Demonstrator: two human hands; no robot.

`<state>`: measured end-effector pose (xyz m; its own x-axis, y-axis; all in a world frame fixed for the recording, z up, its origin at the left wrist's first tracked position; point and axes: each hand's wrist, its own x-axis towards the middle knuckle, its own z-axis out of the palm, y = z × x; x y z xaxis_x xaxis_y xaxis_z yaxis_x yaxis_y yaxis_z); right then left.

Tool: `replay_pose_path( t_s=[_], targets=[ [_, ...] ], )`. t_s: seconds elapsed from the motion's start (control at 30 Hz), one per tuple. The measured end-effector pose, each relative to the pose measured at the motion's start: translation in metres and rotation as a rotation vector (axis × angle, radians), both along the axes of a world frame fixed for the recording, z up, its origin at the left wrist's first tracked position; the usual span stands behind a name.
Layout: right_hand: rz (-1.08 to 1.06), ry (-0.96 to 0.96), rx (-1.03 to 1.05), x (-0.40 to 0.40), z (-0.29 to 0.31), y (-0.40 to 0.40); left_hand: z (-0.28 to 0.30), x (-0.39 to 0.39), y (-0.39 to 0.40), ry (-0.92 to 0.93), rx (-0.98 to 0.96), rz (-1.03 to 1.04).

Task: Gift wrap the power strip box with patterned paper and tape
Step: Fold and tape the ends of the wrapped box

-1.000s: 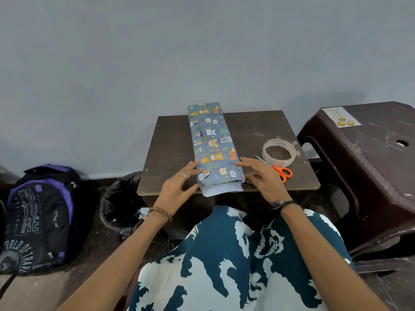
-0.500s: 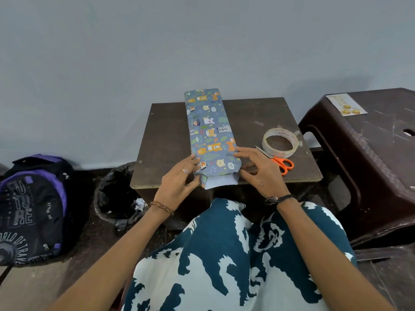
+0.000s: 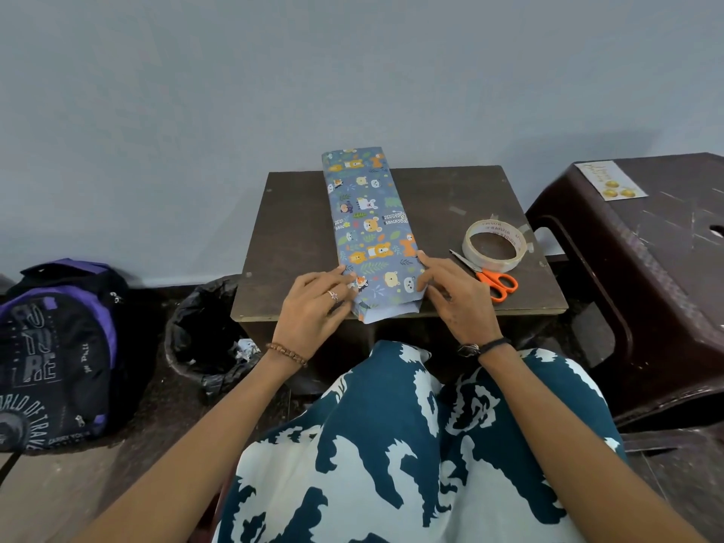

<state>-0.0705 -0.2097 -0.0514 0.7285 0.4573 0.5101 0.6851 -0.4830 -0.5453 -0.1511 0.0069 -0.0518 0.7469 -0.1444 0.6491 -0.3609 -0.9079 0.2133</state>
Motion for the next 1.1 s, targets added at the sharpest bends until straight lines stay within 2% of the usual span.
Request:
replay_pose_path(
  t_s=[0.13,0.4,0.63,0.87,1.1],
  targets=[
    [-0.006,0.040,0.035,0.001,-0.004,0.000,-0.001,0.001,0.003,-0.014,0.120,-0.033],
    [0.046,0.057,0.007,0.006,-0.006,-0.004,-0.001,-0.002,-0.001,0.058,0.067,-0.032],
    [0.067,0.075,-0.032,0.006,-0.004,-0.005,0.001,0.000,0.002,0.019,0.177,-0.007],
    [0.086,0.064,-0.054,0.006,-0.004,-0.007,0.000,-0.002,0.002,0.139,0.022,-0.020],
    [0.116,0.043,-0.111,0.004,-0.001,-0.010,-0.001,-0.001,0.005,0.151,0.054,-0.037]
  ],
)
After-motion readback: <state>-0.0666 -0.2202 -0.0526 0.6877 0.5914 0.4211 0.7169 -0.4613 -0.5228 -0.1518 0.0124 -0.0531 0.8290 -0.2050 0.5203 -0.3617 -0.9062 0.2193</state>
